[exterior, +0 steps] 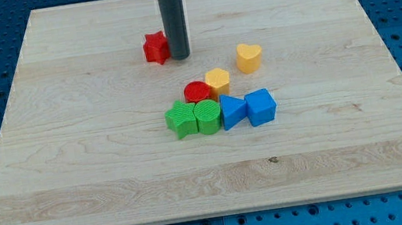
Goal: Nudge the yellow heart a bit left
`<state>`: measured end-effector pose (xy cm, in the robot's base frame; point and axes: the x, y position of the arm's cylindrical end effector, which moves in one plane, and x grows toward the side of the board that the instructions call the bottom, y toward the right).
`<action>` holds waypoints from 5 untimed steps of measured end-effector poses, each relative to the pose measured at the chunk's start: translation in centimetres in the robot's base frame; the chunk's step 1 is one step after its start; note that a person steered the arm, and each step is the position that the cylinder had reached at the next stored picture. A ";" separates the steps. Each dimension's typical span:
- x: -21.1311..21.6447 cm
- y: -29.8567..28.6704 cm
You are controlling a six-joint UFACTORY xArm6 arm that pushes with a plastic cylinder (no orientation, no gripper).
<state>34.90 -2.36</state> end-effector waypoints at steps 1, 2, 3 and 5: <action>-2.9 0.0; -3.9 0.4; -4.5 3.5; -4.6 11.0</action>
<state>30.32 8.69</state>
